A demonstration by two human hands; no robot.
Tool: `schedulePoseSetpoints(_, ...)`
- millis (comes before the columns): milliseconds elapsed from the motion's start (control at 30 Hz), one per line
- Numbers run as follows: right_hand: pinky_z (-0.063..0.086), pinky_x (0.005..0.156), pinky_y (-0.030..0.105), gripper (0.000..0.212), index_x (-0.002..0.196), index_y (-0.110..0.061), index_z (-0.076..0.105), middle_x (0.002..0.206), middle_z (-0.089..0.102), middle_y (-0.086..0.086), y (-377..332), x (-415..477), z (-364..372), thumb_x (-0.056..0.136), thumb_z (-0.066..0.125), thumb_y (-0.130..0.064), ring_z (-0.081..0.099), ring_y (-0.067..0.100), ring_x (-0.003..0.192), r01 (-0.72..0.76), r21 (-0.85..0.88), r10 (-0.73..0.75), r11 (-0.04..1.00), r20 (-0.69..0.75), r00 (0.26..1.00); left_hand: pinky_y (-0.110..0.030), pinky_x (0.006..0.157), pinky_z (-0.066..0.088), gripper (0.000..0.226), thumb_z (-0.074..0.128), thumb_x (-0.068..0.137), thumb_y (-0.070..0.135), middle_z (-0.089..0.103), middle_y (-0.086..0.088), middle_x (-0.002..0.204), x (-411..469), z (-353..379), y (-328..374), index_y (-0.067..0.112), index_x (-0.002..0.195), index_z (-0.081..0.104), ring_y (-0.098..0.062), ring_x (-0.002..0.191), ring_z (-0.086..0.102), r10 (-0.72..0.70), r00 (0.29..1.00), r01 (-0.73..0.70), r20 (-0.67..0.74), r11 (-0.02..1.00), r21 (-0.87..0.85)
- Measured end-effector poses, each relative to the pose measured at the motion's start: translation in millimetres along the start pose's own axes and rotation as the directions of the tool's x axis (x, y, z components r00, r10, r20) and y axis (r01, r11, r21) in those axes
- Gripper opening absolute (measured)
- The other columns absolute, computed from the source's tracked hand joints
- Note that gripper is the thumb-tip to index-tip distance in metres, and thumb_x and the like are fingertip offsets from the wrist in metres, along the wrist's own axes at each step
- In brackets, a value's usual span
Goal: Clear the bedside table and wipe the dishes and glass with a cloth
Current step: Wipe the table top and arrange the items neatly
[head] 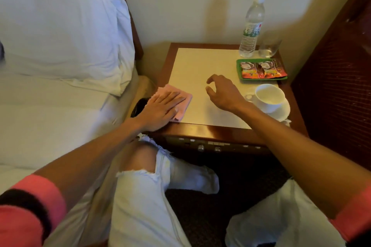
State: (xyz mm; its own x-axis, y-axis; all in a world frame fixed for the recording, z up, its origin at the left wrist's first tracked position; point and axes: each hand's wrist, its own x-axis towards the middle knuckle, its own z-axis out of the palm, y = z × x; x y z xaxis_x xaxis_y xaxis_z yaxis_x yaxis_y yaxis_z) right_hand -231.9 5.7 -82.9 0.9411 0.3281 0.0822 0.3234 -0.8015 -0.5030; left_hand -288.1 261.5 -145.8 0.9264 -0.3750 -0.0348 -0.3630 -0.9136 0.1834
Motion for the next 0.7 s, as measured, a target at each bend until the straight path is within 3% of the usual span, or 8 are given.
schedulePoseSetpoints(100,0.038,0.104,0.038,0.040,0.134,-0.010,0.048,0.140,0.049,0.013,-4,0,24,0.100,0.047,-0.030,0.047,0.029,0.127,-0.026,-0.001,0.026,1.000,0.053,0.998,-0.053,0.119,0.015,0.061,0.013,0.095,0.043,0.024,0.001,0.163,7,2,9,0.030,0.153,0.030,-0.023,0.151,0.017,-0.184,0.977,0.185,-0.103,0.983,0.000)
schedulePoseSetpoints(167,0.037,0.106,0.041,0.045,0.137,-0.008,0.045,0.142,0.044,0.016,0,-5,42,0.100,0.044,-0.033,0.042,0.033,0.131,-0.019,-0.095,0.025,0.995,0.066,0.998,-0.052,0.119,0.013,0.056,0.020,0.097,0.038,0.023,0.000,0.163,1,6,35,0.027,0.150,0.033,-0.027,0.150,0.017,-0.254,0.960,0.244,-0.119,0.965,-0.092)
schedulePoseSetpoints(267,0.023,0.116,0.043,0.052,0.147,-0.010,0.033,0.157,0.025,0.019,5,-21,63,0.103,0.032,-0.037,0.023,0.035,0.145,-0.032,-0.232,0.039,0.972,0.024,0.999,-0.048,0.120,0.001,0.053,0.029,0.101,0.030,0.010,0.004,0.166,-30,15,58,0.031,0.154,0.024,-0.020,0.153,0.002,-0.160,0.984,0.152,-0.081,0.983,-0.099)
schedulePoseSetpoints(400,0.012,0.122,0.043,0.053,0.152,-0.016,0.026,0.163,0.014,0.012,7,-32,71,0.103,0.025,-0.037,0.011,0.029,0.150,-0.054,-0.223,0.053,0.973,-0.010,0.999,-0.039,0.120,-0.002,0.056,0.022,0.100,0.039,0.008,0.009,0.166,-50,8,31,0.034,0.156,0.022,-0.011,0.153,-0.001,-0.029,0.998,0.024,-0.051,0.995,-0.093)
schedulePoseSetpoints(533,0.011,0.122,0.044,0.054,0.153,-0.016,0.023,0.163,0.011,0.011,6,-42,68,0.104,0.022,-0.037,0.009,0.028,0.151,-0.037,-0.226,0.044,0.973,0.025,0.999,-0.046,0.123,0.003,0.050,0.023,0.105,0.036,0.019,-0.007,0.165,-12,-4,-9,0.018,0.151,0.032,-0.025,0.153,0.008,-0.030,0.999,0.030,-0.034,1.000,-0.005)
schedulePoseSetpoints(600,0.016,0.120,0.046,0.054,0.153,-0.015,0.023,0.163,0.013,0.013,5,-42,61,0.104,0.024,-0.038,0.014,0.030,0.150,-0.020,-0.271,0.040,0.962,0.068,0.997,-0.058,0.121,0.008,0.056,0.015,0.103,0.046,0.018,-0.007,0.165,7,2,-3,0.020,0.150,0.028,-0.029,0.153,0.011,-0.200,0.978,0.201,-0.061,0.980,0.011)
schedulePoseSetpoints(700,0.038,0.108,0.045,0.049,0.143,-0.012,0.038,0.149,0.039,0.015,3,-32,34,0.100,0.039,-0.037,0.040,0.033,0.135,0.041,-0.331,0.035,0.943,0.219,0.975,-0.062,0.117,0.005,0.070,0.010,0.097,0.063,0.003,-0.002,0.167,16,13,46,0.028,0.158,0.010,-0.030,0.153,0.001,-0.417,0.907,0.411,-0.056,0.907,-0.094)
